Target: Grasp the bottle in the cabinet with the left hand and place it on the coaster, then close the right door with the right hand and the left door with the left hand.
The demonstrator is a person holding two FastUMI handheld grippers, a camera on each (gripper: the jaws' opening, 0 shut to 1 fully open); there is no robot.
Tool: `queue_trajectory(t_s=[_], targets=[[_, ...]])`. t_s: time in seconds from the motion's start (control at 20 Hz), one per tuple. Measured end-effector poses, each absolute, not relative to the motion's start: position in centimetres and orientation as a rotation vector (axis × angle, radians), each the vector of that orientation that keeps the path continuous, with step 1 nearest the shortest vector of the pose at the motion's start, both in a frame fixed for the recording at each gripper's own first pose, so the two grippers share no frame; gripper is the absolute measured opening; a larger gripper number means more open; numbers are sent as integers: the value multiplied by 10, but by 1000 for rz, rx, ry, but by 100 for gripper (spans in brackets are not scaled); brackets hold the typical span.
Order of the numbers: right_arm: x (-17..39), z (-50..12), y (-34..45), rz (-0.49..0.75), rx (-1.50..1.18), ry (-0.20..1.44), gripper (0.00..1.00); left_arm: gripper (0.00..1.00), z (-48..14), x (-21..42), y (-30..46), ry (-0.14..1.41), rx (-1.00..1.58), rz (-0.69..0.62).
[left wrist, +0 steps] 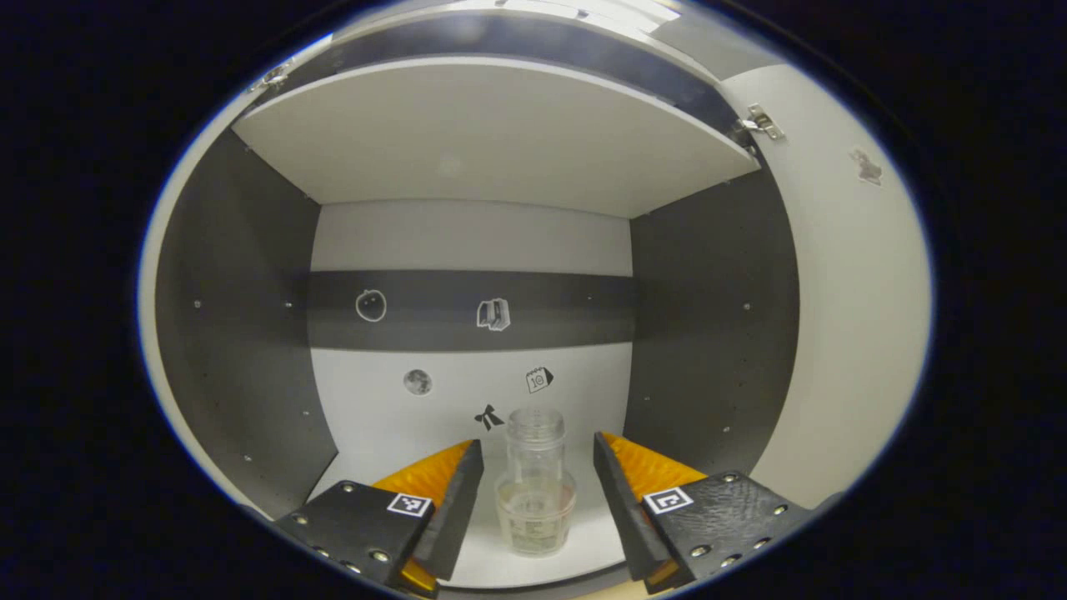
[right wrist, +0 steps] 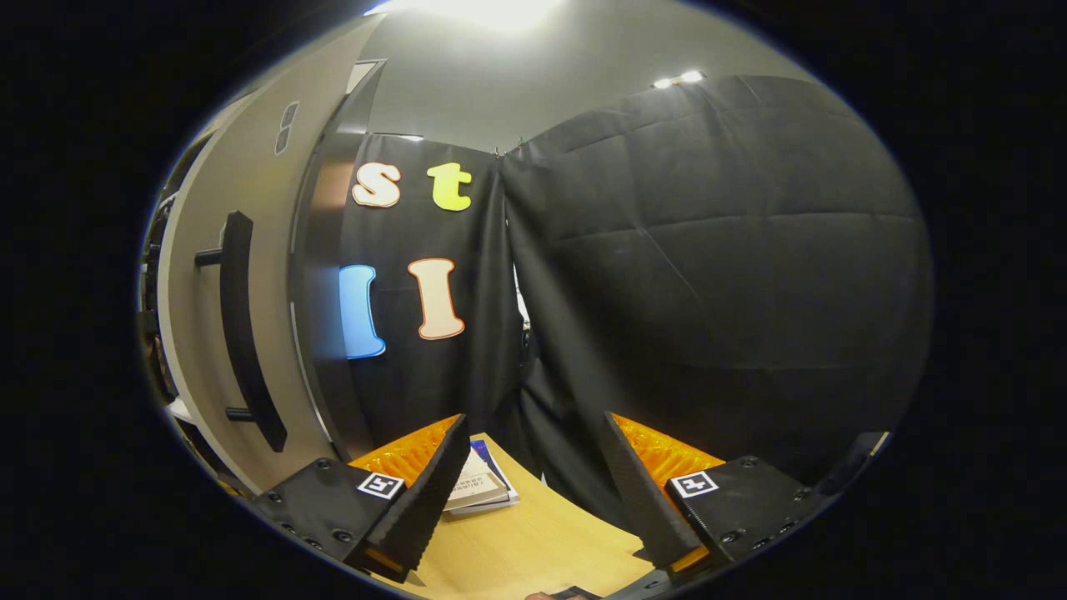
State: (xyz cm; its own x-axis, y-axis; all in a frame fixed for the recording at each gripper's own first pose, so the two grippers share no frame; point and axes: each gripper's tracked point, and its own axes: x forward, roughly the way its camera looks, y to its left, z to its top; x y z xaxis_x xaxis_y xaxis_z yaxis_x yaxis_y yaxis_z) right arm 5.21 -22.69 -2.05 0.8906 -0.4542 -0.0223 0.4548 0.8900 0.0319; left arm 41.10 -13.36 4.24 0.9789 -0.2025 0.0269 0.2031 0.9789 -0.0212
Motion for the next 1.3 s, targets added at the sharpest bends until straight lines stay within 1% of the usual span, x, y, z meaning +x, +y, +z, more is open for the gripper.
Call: queue_trajectory(t_s=[0.05,0.1,0.25,0.3,0.35,0.4,0.45,0.55,0.6,0.65,0.7,0.85,0.9,0.95,1.0,1.05,1.15,1.2,1.25,1.3], targets=[[53,-21,-228,-476,32,20,100,80,40,417,-135,-20,-23,-203],[55,-24,-230,-480,30,26,100,77,37,421,-136,-16,-23,-204],[56,-27,-232,-492,27,36,100,77,34,430,-139,-9,-12,-206],[56,-28,-233,-497,26,37,100,80,33,433,-140,-11,-7,-215],[56,-29,-233,-500,26,38,100,77,34,435,-141,-10,1,-220],[56,-29,-233,-501,28,37,100,77,36,435,-140,-11,13,-217],[57,-29,-232,-500,30,36,100,77,34,441,-132,-22,25,-186],[61,-33,-234,-496,32,36,100,36,33,441,-136,-12,21,-194],[61,-34,-234,-494,31,36,100,51,32,441,-134,-8,20,-197],[62,-34,-234,-491,31,36,96,44,33,439,-136,-7,18,-207],[63,-36,-234,-490,31,35,100,44,33,441,-132,-9,16,-185],[65,-38,-233,-483,42,35,100,41,36,432,-130,-7,-10,-188],[66,-38,-233,-479,45,34,97,41,39,428,-129,-7,-9,-186],[66,-37,-232,-475,45,34,100,41,41,424,-127,-17,0,-186],[66,-37,-232,-470,46,33,97,38,48,418,-127,-28,9,-192],[66,-36,-231,-465,48,31,100,36,54,411,-127,-40,22,-196],[67,-36,-230,-456,49,24,100,36,65,395,-127,-59,44,-208],[67,-34,-231,-454,47,18,97,36,70,387,-127,-68,49,-214],[68,-33,-231,-452,46,14,97,37,74,379,-125,-75,52,-218],[67,-34,-230,-447,47,12,100,38,76,370,-123,-81,56,-226]])
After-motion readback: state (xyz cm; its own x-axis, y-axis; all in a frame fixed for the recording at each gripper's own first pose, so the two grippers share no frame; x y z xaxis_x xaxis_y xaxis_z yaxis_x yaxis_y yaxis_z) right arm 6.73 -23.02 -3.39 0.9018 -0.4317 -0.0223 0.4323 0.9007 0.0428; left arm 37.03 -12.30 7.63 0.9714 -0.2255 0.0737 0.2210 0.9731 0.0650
